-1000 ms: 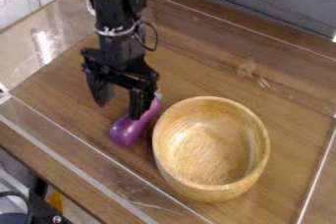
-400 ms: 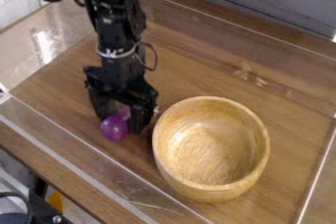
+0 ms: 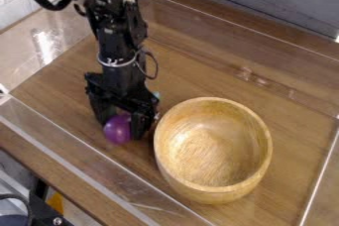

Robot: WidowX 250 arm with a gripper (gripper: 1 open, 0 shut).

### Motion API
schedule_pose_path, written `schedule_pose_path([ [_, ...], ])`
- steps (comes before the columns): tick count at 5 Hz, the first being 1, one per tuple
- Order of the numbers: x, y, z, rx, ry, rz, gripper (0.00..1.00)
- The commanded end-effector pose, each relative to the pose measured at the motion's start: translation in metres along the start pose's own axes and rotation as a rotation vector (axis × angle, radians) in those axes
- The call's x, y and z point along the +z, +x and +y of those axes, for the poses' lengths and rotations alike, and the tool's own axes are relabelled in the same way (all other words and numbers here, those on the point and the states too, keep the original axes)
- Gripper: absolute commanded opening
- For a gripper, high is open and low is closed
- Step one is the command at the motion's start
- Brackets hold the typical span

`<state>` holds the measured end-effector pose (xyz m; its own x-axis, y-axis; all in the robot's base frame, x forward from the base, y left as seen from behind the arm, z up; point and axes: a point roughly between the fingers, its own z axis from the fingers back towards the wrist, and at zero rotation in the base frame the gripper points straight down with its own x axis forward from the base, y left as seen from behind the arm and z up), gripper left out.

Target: Put the purple eggplant in the brown bowl

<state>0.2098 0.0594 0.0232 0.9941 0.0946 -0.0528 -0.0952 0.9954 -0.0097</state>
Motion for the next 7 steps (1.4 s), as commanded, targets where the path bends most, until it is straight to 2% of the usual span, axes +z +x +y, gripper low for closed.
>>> schedule_pose_path([
  [1, 0.002, 0.005, -0.001, -0.009, 0.013, -0.031, 1.0],
  [2, 0.0, 0.005, -0.002, -0.012, 0.016, -0.036, 0.0],
  [7, 0.004, 0.0, -0.017, -0.022, 0.034, -0.064, 0.0],
])
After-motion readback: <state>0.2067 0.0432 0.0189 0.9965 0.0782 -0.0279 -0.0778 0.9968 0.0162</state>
